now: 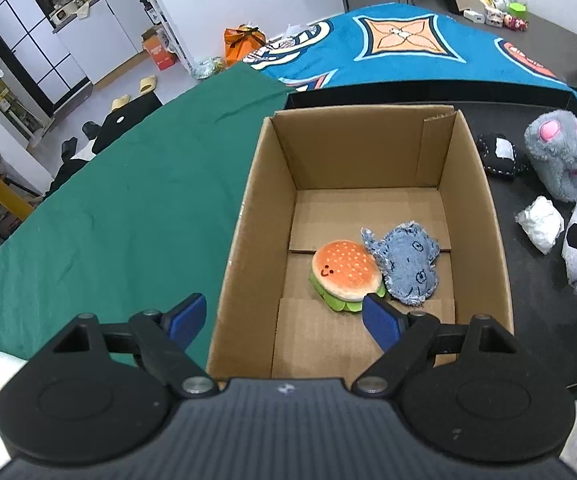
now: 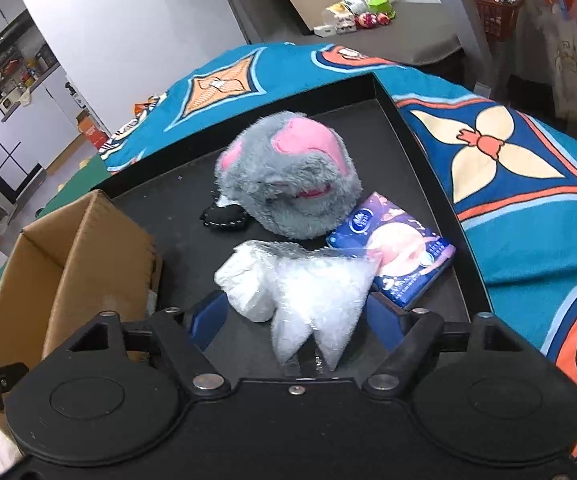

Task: Organize soft objects
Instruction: 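Return the right gripper to the tray and grasp the bubble-wrap bag, then carry the bubble-wrap bag over the box and release it inside with the right gripper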

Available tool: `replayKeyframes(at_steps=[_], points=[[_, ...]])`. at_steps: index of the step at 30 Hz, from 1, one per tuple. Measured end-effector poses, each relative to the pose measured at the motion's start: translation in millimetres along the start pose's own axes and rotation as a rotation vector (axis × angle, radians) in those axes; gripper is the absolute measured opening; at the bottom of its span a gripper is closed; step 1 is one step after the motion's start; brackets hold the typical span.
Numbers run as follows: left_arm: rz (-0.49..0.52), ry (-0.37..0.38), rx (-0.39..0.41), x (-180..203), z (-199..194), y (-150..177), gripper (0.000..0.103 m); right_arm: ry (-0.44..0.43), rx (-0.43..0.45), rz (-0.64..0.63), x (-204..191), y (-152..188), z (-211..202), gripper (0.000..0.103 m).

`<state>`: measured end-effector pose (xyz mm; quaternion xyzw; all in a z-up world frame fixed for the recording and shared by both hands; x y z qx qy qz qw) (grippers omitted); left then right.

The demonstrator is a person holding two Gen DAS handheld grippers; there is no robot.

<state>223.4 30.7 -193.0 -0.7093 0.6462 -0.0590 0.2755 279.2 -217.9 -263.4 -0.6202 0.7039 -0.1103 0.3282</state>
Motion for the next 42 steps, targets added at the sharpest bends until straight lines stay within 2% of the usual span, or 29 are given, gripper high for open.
replayKeyframes(at_steps=[1,2,6,20,42], points=[[0.003,-0.003,-0.005,1.0,0.9,0.1,0.084,0.002,-0.007,0.004,2.3,0.6,2.6,0.061],[0.005,-0.007,-0.008,0.9,1.2,-0.2,0.084,0.002,-0.015,0.009,5.0,1.0,5.2,0.046],[0.016,-0.018,-0.009,3.1,-0.5,-1.7,0.084,-0.016,-0.025,0.012,9.9,1.1,6.8,0.035],[0.012,-0.021,0.013,-5.5,-12.7,0.6,0.084,-0.042,0.039,-0.010,1.7,-11.2,-24.5,0.032],[-0.076,0.048,0.038,-32.4,-15.9,5.2,0.084,-0.076,0.075,-0.149,-57.1,-24.3,-56.2,0.032]])
Point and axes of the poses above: each gripper's, at about its wrist camera, not at the fingertips, and z roughly the way its jaws point, x to its right, y to its underside, the point moved 8 cm from there along z, roughly the way its jaws point, and after that the axes turned 1 degree about -x, right-handed, at the moved point
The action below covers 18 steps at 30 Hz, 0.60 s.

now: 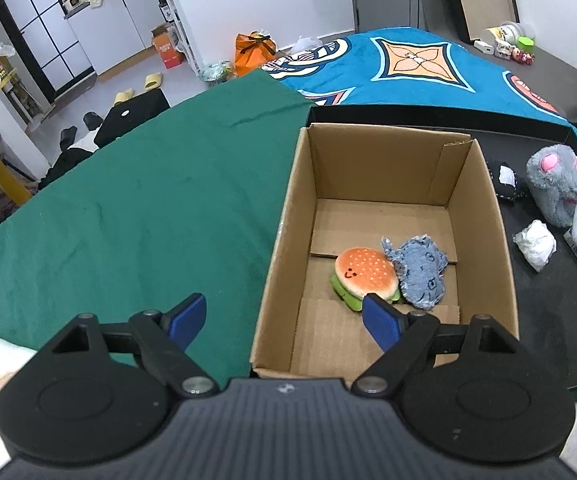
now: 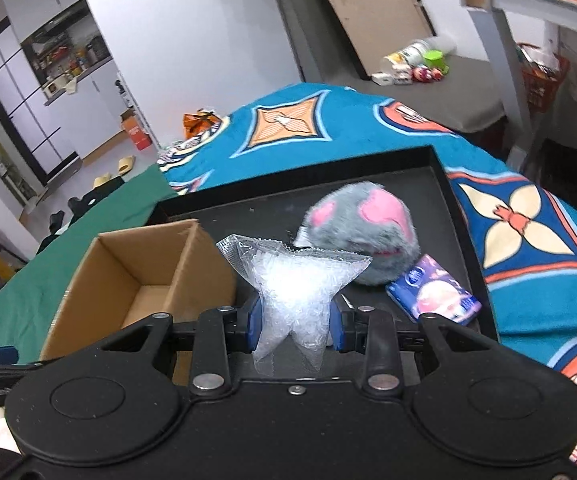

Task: Organize soft objects
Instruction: 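Carry the bubble-wrap bag over the box and release it inside with the right gripper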

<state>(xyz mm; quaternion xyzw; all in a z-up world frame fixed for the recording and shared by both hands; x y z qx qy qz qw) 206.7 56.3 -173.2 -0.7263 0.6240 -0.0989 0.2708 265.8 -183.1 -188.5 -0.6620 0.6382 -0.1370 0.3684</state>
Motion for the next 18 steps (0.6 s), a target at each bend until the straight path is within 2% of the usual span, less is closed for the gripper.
replayKeyframes(at_steps=[3,18], points=[[-0.002,-0.001,0.007,-4.6,0.6,1.1,0.084,-0.016,-0.001,-0.033,-14.5,-3.6,-1.4,0.032],[-0.090,0.108,0.051,-22.7,10.5,-0.1,0.081,-0.034,-0.032,-0.211,-78.7,-25.4,5.0,0.032]])
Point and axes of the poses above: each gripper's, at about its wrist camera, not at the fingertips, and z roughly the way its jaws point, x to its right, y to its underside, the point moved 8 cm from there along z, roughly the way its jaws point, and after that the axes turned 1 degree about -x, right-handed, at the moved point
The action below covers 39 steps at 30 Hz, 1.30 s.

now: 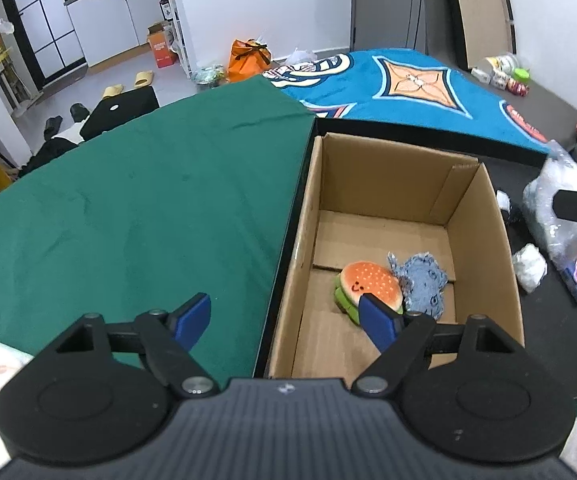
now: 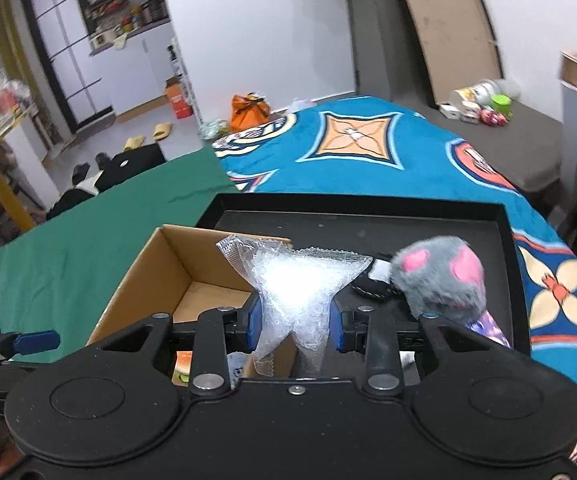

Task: Organize soft objects
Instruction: 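Carry the bubble-wrap bag over the box and release it inside with the right gripper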

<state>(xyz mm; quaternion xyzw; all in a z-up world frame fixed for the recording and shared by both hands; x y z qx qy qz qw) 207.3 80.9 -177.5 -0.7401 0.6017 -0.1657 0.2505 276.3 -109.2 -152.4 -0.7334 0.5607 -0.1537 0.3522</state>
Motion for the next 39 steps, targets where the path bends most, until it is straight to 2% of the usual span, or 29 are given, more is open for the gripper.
replayKeyframes(at_steps=[4,9,11,14,21,25,30,39], points=[[-0.019,0.024,0.021,-2.1,3.3,-0.7,0.073,-0.014,-0.012,-0.056,-17.0,-7.1,5.4,0.032],[-0.042,0.049,0.033,-1.8,7.9,-1.5,0.055,-0.033,-0.029,-0.119,-36.8,-9.8,11.0,0.033],[-0.042,0.053,0.047,-1.5,8.0,-0.5,0.052,-0.042,-0.038,-0.141,-44.3,-9.4,14.5,0.033],[-0.049,0.071,0.039,-0.6,12.5,2.5,0.035,-0.056,-0.054,-0.171,-56.3,-7.5,20.0,0.033],[-0.082,0.088,0.024,-6.3,23.7,6.0,0.012,-0.109,-0.071,-0.206,-81.7,-5.9,28.0,0.033],[-0.121,0.105,0.024,-11.3,25.8,5.4,0.011,-0.143,-0.066,-0.199,-92.1,-8.5,35.1,0.033],[-0.140,0.122,0.032,-13.8,26.9,5.4,0.011,-0.188,-0.093,-0.163,-98.8,-8.7,51.1,0.040],[-0.129,0.122,0.039,-12.1,23.9,4.5,0.011,-0.177,-0.124,-0.171,-89.6,1.5,43.1,0.043]])
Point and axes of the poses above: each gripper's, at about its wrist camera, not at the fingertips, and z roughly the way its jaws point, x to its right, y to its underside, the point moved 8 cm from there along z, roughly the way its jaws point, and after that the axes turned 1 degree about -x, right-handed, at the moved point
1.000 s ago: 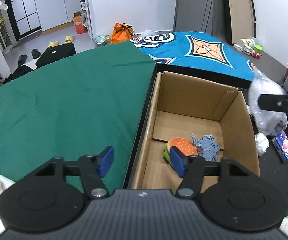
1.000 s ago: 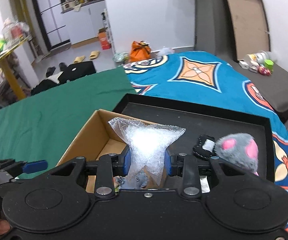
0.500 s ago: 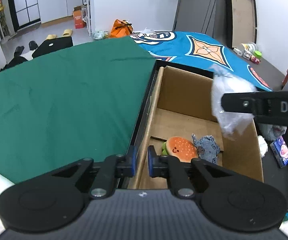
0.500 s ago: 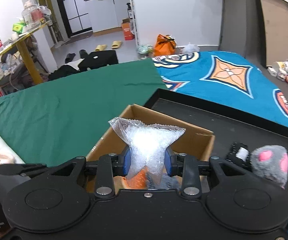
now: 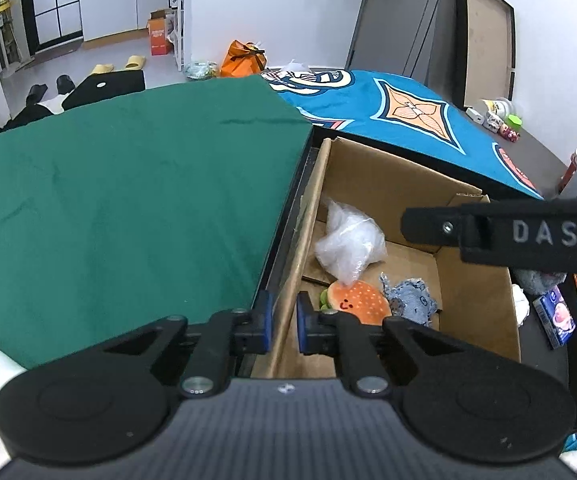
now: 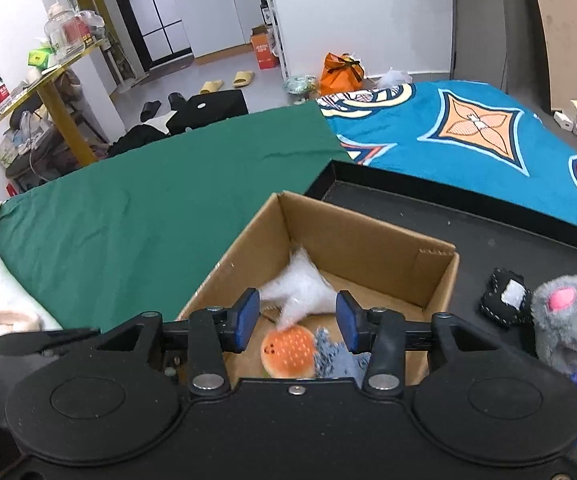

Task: Organize soft objects
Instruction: 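Carry the bubble-wrap bag over the box and release it inside with the right gripper, then move the right gripper to the blue tissue pack and grasp it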

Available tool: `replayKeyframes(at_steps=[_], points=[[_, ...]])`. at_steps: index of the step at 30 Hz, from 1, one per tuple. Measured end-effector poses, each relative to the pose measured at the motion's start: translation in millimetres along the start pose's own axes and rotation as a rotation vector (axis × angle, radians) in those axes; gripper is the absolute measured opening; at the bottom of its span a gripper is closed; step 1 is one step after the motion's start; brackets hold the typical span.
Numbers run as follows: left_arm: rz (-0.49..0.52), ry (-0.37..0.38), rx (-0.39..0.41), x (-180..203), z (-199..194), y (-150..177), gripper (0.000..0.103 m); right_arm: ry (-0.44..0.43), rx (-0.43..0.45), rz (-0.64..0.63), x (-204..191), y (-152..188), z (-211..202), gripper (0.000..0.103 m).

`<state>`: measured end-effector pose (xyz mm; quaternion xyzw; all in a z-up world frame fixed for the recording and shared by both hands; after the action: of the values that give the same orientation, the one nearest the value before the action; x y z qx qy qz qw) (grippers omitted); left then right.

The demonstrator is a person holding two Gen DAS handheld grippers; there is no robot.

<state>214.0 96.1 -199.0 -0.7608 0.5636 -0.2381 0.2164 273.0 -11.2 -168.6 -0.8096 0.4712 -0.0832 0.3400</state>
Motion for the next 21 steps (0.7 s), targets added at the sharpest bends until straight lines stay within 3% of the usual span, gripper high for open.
replayKeyframes(at_steps=[7,11,13,15,18,21], points=[[0.031,-0.045,-0.003,4.0,-2.9,-1.3,0.013,0.027,-0.010,0.019,12.8,11.8,-16.9,0.056],[0.059,-0.064,-0.017,10.0,-6.8,-2.0,0.020,0.071,0.003,0.017,26.9,17.2,-31.1,0.074],[0.073,-0.077,-0.018,13.6,-10.0,-2.7,0.029,0.097,0.018,0.018,35.5,20.9,-40.4,0.079],[0.076,-0.087,-0.008,17.0,-13.5,-3.9,0.048,0.109,0.022,0.023,44.4,25.2,-46.9,0.079],[0.092,-0.104,0.001,22.9,-17.7,-5.2,0.067,0.129,0.027,0.035,59.1,33.2,-54.1,0.079],[0.132,-0.137,0.008,28.0,-21.0,-5.7,0.079,0.145,0.034,0.047,71.9,40.0,-59.8,0.078]])
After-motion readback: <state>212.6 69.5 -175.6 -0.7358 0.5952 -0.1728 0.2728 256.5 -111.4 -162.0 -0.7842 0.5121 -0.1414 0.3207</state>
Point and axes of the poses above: each gripper's, at about its wrist camera, not at the fingertips, and z roughly the way its jaws point, x to its right, y to its underside, the point moved 8 cm from there along z, roughly the way its jaws point, and after that the axes turned 1 degree about -x, right-handed, at the moved point
